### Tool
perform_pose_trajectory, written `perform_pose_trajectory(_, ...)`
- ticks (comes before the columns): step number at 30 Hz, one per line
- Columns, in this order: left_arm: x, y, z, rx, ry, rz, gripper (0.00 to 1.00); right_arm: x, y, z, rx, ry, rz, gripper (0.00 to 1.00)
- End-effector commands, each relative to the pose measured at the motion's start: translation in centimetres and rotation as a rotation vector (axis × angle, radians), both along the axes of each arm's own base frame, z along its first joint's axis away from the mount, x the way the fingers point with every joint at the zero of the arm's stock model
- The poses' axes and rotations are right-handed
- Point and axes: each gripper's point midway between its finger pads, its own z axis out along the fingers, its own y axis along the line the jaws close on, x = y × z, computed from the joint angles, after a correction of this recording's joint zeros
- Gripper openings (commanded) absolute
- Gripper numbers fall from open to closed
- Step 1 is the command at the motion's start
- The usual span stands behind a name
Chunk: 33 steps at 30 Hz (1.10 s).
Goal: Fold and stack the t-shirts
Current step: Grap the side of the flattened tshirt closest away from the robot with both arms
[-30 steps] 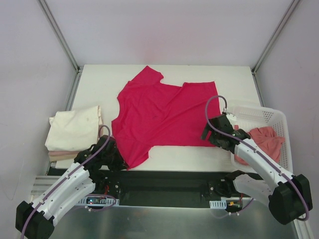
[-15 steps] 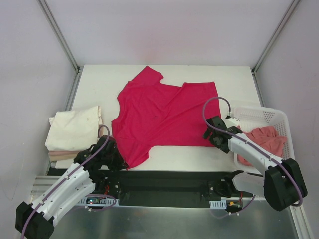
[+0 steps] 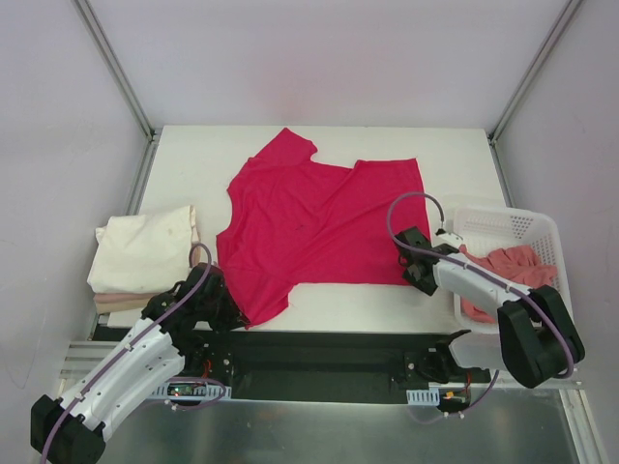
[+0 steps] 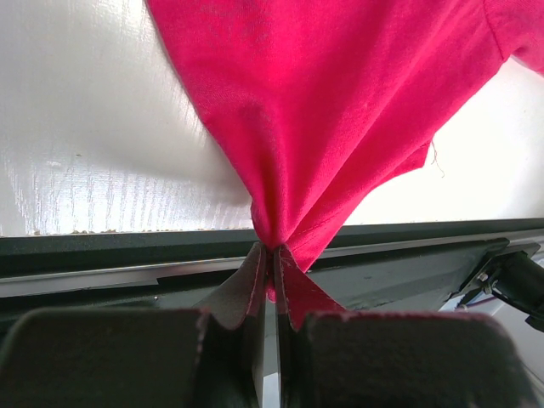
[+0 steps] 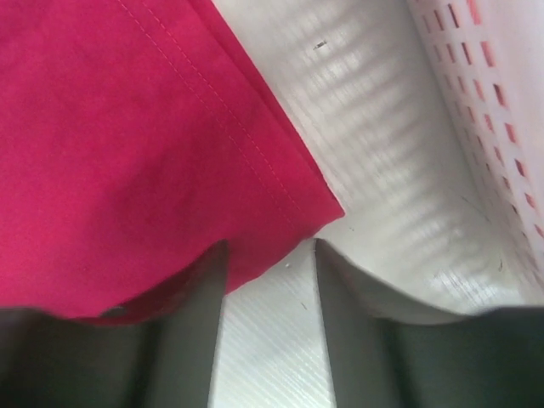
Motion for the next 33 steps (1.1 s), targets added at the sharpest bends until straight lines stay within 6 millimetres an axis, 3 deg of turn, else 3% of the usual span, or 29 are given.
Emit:
perform_pose_trajectory(1,-0.1,-0.3,1.1,-0.013,-0.006,-0.017,0.0,0.3,-0.4,-0.4,-0.03,-0.005,-0.017,0.39)
perform_pose_trajectory(5,-0.2,-0.8,1.7,-0.046,-0.01,-0.023,0.0,-0.7,-0.6,-0.7,-0.027,0.01,-0.002,0.2)
perform_pose_trajectory(6,-0.2,-0.9,1.9,-0.057,-0.018,-0.025,0.0,-1.1,-0.7,-0.8,-0.023,0.021,-0.003,0.01)
perform_pose_trajectory(12,-0.5,-1.4,2.6,-0.106,-0.031,-0.026,0.0,-3.8,-1.3,-1.5,0.002,0.063,0.009,0.0)
perform_pose_trajectory(21,-1.2,-1.4,2.5,-0.132,-0.016,-0.022,0.0,-6.5,-1.0,-0.3,0.056,0.035,0.049,0.0)
perform_pose_trajectory(27,-1.1,-1.3,2.9,-0.135,-0.037,-0.018,0.0,-6.0,-1.0,1.2,0.053,-0.012,0.073,0.0)
perform_pose_trajectory(33,0.7,-1.0,5.0,-0.081,-0.109,-0.029,0.0,-3.9,-0.6,3.5,0.019,-0.063,0.121,0.0)
